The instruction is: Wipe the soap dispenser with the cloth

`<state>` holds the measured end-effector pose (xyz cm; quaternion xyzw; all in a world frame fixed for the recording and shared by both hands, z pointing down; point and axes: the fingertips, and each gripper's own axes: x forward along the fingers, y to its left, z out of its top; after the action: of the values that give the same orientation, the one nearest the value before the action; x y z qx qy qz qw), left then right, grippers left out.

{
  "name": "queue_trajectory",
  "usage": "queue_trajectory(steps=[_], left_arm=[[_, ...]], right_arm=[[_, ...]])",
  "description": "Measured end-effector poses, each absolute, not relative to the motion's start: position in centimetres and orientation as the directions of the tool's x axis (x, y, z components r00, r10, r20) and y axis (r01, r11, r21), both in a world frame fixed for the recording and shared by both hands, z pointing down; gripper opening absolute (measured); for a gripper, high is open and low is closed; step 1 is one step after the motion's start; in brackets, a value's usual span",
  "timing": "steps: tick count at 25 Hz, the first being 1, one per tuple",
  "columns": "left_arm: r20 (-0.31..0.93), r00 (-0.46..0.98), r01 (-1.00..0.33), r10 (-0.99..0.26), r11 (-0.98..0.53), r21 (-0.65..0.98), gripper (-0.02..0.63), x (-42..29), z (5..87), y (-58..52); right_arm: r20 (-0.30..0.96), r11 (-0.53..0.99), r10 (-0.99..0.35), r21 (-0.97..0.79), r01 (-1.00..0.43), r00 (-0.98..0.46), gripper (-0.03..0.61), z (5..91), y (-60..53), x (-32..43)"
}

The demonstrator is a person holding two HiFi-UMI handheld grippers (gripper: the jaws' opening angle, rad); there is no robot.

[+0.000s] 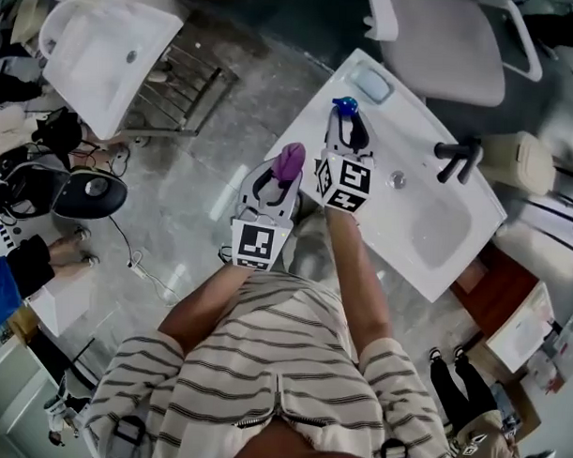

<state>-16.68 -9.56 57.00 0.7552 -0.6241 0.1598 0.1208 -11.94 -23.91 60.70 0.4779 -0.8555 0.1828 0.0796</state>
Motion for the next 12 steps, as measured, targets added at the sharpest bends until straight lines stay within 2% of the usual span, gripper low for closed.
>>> queue_trajectory(steps=[6, 8, 12], left_arm=[[0.406, 0.160, -0.984, -0.900, -0.180, -0.012, 0.132, -17.6, 57.8, -9.0], [0.401, 0.160, -0.984, -0.902, -0.177, -0.007, 0.132, -17.7, 57.7, -8.9], [0.394, 0.160, -0.985, -0.905, -0.174, 0.000, 0.132, -17.8, 57.5, -8.8]], right_arm=[[0.317, 0.467, -0.788, -0.251, -0.848, -0.528, 0.125, 61.4, -24.0, -13.5], [0.318, 0.466, -0.790, -0.244, -0.851, -0.524, 0.086, 61.6, -24.1, -13.8], [0.317, 0.466, -0.789, -0.248, -0.849, -0.526, 0.075, 61.5, -24.2, -13.9]])
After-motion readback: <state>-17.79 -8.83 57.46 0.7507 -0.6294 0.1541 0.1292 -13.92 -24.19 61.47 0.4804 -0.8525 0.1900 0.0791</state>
